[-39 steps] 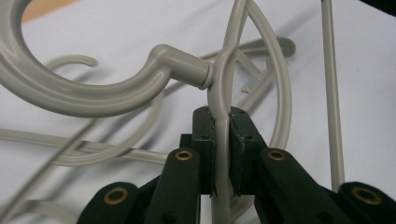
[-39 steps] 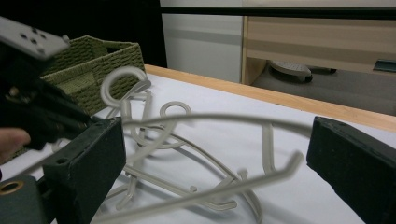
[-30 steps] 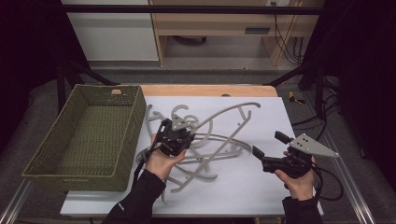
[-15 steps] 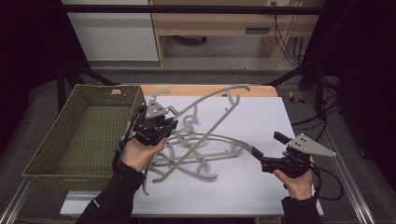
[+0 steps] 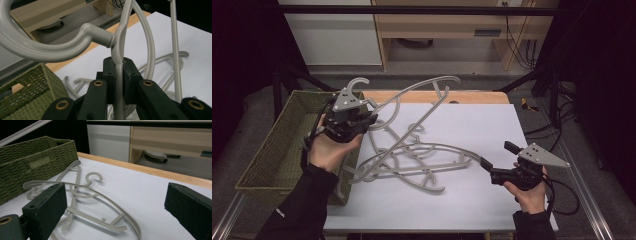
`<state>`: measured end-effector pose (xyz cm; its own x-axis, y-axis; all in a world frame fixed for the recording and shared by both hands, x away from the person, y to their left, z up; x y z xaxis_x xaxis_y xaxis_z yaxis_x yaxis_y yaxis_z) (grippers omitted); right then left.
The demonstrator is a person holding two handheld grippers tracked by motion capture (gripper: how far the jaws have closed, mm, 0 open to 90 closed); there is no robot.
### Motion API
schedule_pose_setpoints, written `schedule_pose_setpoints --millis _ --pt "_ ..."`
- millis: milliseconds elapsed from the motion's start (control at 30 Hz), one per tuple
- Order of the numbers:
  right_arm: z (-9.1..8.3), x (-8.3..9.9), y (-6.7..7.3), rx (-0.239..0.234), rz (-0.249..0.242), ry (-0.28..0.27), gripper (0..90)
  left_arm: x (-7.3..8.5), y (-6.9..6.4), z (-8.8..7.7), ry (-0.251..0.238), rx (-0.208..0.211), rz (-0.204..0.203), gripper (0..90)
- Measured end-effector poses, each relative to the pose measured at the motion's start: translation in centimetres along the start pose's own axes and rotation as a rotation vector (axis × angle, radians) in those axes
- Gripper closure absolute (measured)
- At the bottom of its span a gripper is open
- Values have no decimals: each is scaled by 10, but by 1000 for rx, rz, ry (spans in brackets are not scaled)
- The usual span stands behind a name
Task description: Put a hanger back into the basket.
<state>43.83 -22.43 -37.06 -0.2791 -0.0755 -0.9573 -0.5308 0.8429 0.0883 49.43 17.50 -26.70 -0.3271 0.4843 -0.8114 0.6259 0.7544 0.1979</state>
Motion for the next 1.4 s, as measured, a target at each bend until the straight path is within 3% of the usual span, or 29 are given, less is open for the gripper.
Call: schedule_pose_setpoints --millis 133,167,267,400,533,767,1033,1200,1400 --pt "0 -1 0 0 6 -9 44 2 13 -6 -11 6 -13 824" --pt "0 -1 0 1 7 -7 44 5 21 -10 -6 2 -5 824" --pt "0 0 0 0 1 0 44 8 30 -13 4 -13 -6 824" --pt "2 1 0 0 0 5 43 16 53 -19 10 -46 -32 824" --pt "3 2 1 -1 2 8 43 25 75 -22 56 -96 -19 824" --pt "4 2 0 2 2 8 42 42 108 -22 98 -125 -31 824" --pt "4 2 1 -2 3 14 42 53 131 -23 96 -152 -38 824" --pt "5 2 1 -1 3 13 43 61 142 -24 136 -164 9 824" --pt "4 2 1 1 3 14 43 76 154 -24 142 -182 30 824"
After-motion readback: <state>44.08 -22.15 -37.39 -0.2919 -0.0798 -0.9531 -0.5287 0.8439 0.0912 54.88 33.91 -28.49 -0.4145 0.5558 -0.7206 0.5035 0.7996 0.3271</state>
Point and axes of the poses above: each handheld gripper's, and its own axes: z roughly forward along the jaws, x roughly out of its underside, y roughly to its left, the point moved 4 cm from there along z, roughly forward along the jaws, and after that the axes turned 2 degrees about z, right-handed, at the moved point
